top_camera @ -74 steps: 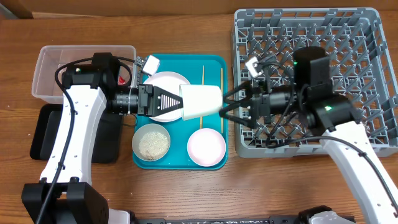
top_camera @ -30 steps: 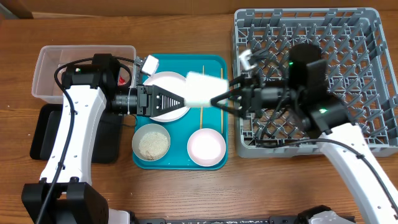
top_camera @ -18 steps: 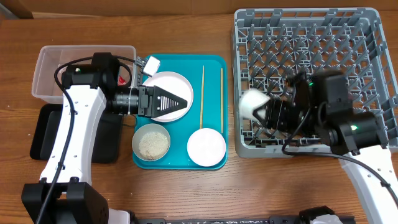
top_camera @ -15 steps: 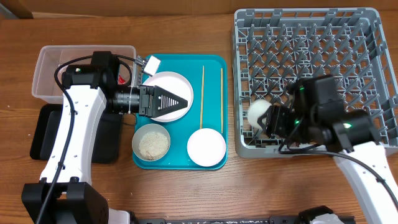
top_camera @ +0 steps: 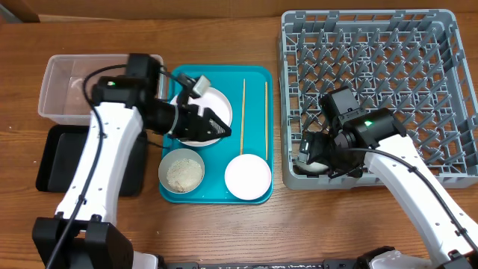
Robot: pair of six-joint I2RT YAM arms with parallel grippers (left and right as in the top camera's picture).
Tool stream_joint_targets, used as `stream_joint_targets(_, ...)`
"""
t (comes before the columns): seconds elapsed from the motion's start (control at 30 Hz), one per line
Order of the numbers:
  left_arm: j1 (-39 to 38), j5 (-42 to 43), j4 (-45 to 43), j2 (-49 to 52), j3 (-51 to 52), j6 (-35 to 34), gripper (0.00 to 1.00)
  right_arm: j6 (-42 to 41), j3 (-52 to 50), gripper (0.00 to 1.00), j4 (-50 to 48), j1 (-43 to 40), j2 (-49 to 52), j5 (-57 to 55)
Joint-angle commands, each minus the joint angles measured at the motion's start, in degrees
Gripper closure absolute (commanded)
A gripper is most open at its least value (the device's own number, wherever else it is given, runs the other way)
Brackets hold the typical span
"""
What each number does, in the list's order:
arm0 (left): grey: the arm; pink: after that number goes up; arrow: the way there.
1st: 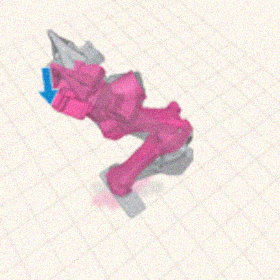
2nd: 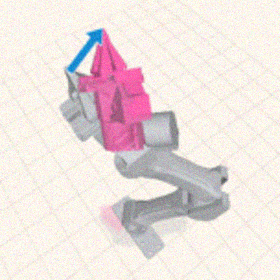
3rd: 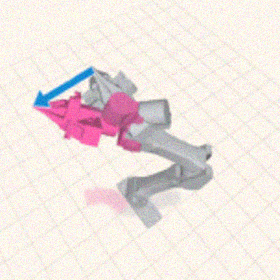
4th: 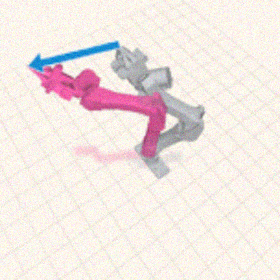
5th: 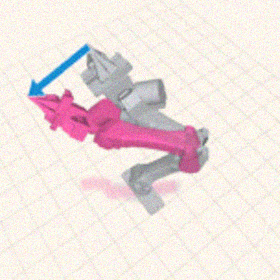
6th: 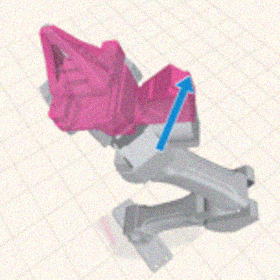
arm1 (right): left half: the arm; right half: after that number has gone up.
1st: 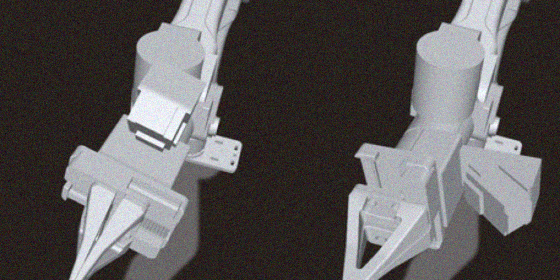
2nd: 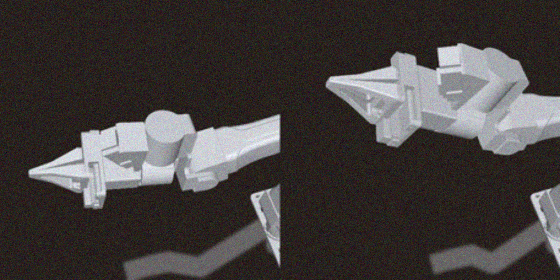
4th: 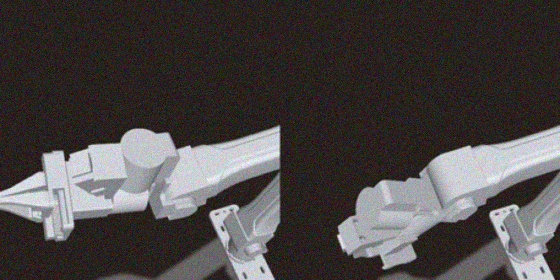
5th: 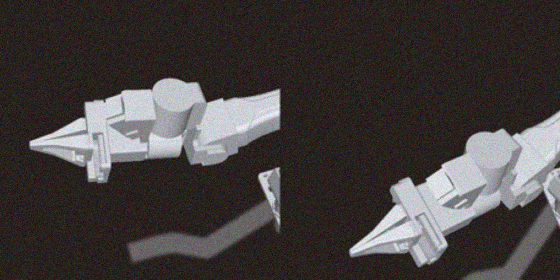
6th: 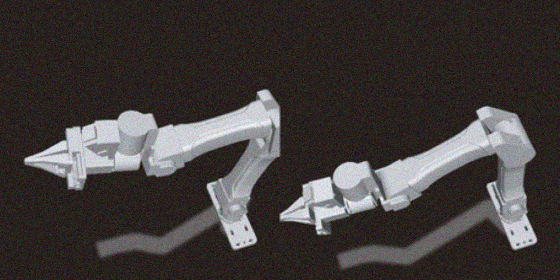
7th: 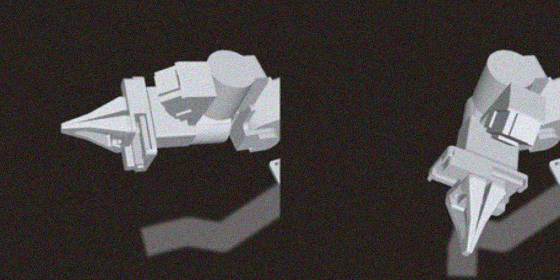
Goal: Sort waste into correct bins and load items into the dishwasher
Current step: 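Grasp the grey rice bowl with the left gripper, carry it over the black tray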
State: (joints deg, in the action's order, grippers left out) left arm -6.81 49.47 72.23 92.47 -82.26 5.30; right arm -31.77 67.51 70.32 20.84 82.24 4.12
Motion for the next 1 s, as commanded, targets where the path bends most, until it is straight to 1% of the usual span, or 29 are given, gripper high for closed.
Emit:
stream_joint_targets(0.0, -4.3, -23.1, -2.0, -0.3, -0.5, -13.6, 0.39, -1.2, 2.8, 0.0, -1.1, 0.4, -1.9, -1.1)
stream_joint_targets(0.07, -6.2, -32.6, -3.6, -0.3, -0.5, -17.9, 0.39, -0.8, 4.8, 0.0, -2.1, 0.4, -3.7, -1.1)
stream_joint_targets(0.1, -7.6, -41.8, -4.8, -0.3, -0.5, -21.5, 0.38, -0.8, 6.8, 0.0, -3.5, 0.4, -5.7, -1.1)
stream_joint_targets(0.17, -9.2, -48.7, -5.5, -0.3, -0.5, -23.6, 0.38, -0.8, 8.8, 0.0, -5.7, 0.4, -8.3, -1.0)
stream_joint_targets(0.2, -9.7, -50.0, -5.5, -0.3, -0.5, -23.8, 0.38, -0.8, 9.3, 0.0, -6.8, 0.4, -9.5, -1.0)
stream_joint_targets(0.27, -10.8, -50.4, -4.7, -0.3, -0.5, -23.8, 0.38, -0.9, 9.5, 0.0, -8.9, 0.4, -12.0, -1.0)
stream_joint_targets(0.33, -11.5, -50.2, -1.9, -0.3, -0.5, -24.9, 0.39, -0.9, 9.5, 0.0, -10.0, 0.4, -14.3, -1.0)
stream_joint_targets(0.4, -11.8, -50.8, 1.1, -0.3, -0.4, -26.3, 0.41, -0.9, 9.5, 0.0, -10.0, 0.4, -16.1, -1.0)
stream_joint_targets(0.5, -12.2, -51.3, 4.6, -0.3, 0.2, -29.1, 0.42, -0.9, 9.5, 0.0, -9.7, 0.4, -17.3, -1.0)
stream_joint_targets(0.57, -13.0, -51.4, 4.9, -0.3, 2.1, -30.1, 0.41, -0.9, 9.5, 0.0, -9.4, 0.4, -17.5, -1.0)
stream_joint_targets(0.7, -13.7, -50.8, -1.7, -0.3, 9.2, -33.4, 0.46, -0.9, 9.5, 0.0, -8.5, 0.4, -17.2, -1.0)
stream_joint_targets(0.77, -14.0, -49.2, -6.9, -0.3, 13.8, -33.7, 0.49, -0.9, 9.4, 0.0, -8.3, 0.4, -17.2, -1.0)
stream_joint_targets(0.83, -14.4, -47.2, -11.6, -0.1, 17.9, -33.7, 0.53, -0.9, 9.4, 0.0, -8.3, 0.4, -17.1, -1.0)
stream_joint_targets(0.9, -14.8, -46.7, -14.5, 0.1, 20.3, -33.6, 0.56, -0.9, 9.4, 0.0, -8.3, 0.4, -17.1, -1.0)
stream_joint_targets(0.97, -15.2, -47.0, -16.2, 0.4, 21.4, -33.6, 0.62, -0.9, 9.4, 0.0, -8.3, 0.4, -17.1, -1.0)
